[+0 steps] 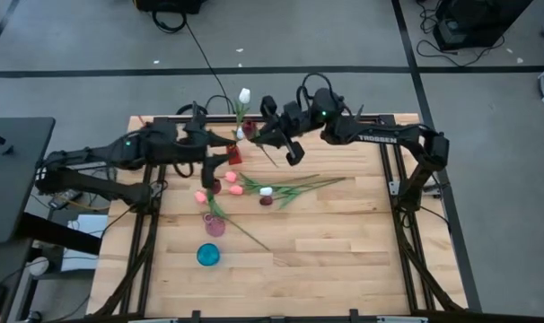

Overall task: Sort flowers into vase by color
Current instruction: Put the top dark red tulip into the pink vase

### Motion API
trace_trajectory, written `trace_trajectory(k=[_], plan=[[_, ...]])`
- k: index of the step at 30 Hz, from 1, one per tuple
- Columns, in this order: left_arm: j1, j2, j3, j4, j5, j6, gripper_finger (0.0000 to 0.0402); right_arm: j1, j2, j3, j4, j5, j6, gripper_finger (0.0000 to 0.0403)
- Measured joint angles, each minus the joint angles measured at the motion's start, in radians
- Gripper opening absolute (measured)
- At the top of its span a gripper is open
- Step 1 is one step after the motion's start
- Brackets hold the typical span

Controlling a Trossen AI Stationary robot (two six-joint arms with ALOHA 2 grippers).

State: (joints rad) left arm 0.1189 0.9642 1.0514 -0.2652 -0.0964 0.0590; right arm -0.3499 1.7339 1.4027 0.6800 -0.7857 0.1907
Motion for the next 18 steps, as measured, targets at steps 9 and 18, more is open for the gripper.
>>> trace_trajectory(k=[9, 18], plan=[[0.038, 0.114, 0.003, 0.128, 0.064, 0.089, 0.016, -0.027, 0.018, 0.008, 0.232, 0.029, 0.128, 0.0032], [0.04, 0.163, 0.002, 0.198, 0.067, 0.095, 0.016, -0.014, 0.018, 0.007, 0.267, 0.038, 0.079, 0.0032]])
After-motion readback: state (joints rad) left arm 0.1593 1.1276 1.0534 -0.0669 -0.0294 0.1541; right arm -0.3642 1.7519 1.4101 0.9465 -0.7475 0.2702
